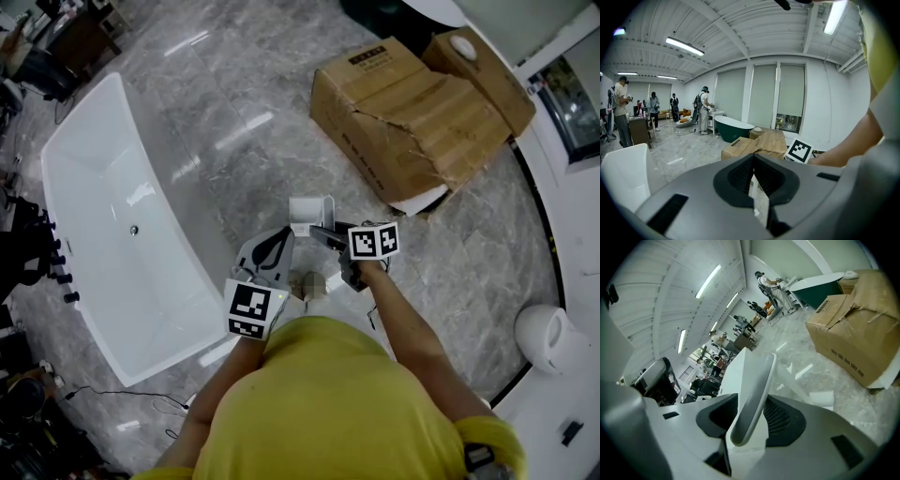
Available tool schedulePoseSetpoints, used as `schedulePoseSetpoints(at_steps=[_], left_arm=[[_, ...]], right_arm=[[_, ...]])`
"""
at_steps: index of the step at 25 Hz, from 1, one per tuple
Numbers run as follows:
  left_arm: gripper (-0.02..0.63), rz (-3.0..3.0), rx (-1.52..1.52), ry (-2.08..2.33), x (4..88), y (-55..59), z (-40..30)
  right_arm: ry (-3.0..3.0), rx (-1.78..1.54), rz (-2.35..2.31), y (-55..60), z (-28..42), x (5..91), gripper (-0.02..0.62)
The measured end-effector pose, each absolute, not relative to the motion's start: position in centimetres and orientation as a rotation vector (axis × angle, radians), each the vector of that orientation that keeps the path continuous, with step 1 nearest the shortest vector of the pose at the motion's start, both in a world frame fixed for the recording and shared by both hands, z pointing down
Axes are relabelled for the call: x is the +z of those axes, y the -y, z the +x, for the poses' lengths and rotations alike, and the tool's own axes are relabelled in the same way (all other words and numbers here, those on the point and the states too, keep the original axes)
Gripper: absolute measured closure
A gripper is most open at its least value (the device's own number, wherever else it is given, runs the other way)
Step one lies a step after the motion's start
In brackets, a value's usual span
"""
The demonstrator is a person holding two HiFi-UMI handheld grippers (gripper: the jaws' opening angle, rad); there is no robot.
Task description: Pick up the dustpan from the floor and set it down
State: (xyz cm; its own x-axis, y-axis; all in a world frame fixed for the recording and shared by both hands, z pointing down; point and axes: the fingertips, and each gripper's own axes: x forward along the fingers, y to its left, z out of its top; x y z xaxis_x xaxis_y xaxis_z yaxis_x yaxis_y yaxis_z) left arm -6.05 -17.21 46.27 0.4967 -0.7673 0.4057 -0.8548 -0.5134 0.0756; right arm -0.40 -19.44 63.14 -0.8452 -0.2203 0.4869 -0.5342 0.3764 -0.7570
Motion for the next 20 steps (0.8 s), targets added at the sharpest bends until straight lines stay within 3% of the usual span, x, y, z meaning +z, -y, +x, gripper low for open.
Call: schedulePoseSetpoints(at_steps=[5,9,14,20], left_arm=[[0.604,2.496,0.465,1.358,46.0,17.1,-5.4],[0.604,2.512,0.454,1.355,45.7,17.1,-5.2],[0.604,2.539,0.443,1.381,44.9,17.4,-4.9],[0.604,2.611,0.403,1.461,41.4,18.9,-4.5]], right_arm=[[2.252,1.425,0.831,19.6,1.4,62.6,0.353],[2.277,1.265,1.040,20.6,3.8,60.3,0.352],[2.388,0.866,1.300,22.5,6.5,53.7,0.556],[2.526,0.472,1.501,23.7,8.0,43.7,0.584]])
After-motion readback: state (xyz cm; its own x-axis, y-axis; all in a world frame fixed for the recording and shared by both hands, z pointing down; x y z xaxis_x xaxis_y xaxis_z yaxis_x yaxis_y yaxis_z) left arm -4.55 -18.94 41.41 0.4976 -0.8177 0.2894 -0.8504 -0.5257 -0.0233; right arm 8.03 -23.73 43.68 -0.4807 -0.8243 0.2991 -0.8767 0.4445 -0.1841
